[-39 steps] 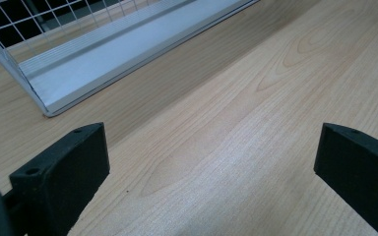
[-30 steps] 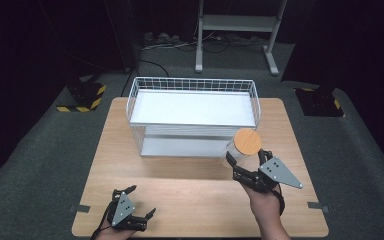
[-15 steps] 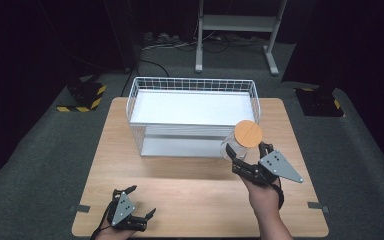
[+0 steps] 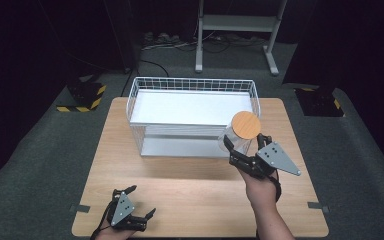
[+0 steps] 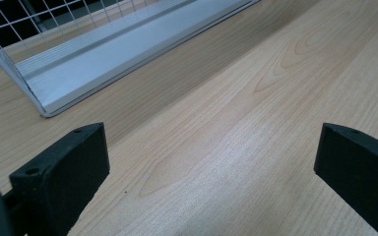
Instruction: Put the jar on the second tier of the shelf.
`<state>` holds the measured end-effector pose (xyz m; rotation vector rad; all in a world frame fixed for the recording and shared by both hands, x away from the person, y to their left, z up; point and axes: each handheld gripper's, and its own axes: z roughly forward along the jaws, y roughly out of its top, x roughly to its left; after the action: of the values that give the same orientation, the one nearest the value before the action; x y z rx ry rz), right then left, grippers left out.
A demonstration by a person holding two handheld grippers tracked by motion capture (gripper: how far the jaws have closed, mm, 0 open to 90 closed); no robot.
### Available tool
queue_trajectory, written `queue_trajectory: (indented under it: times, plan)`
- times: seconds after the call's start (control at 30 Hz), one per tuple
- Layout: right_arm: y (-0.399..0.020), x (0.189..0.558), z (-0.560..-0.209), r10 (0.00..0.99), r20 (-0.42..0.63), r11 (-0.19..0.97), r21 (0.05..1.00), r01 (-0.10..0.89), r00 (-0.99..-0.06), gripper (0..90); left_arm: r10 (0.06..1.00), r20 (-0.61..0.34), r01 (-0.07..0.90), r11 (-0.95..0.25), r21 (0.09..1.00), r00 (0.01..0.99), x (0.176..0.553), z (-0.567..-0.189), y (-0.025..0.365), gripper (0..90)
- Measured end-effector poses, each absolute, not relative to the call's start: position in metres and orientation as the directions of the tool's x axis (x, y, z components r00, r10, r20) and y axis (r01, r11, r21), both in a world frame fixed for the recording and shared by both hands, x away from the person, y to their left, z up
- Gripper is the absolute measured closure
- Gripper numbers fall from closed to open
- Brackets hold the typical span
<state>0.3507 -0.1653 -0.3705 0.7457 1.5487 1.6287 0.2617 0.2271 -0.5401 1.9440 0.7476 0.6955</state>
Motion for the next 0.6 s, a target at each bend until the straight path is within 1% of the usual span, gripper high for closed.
queue_trajectory:
  times: [0.6]
  plan:
    - [-0.155,0.365,-0.357,0.843,-0.084,0.006,0.989,-0.147,-0.532,25.6,0.734,0.166,0.220,-0.399,0.890,0.659,0.262,-0.540,0.227,0.6]
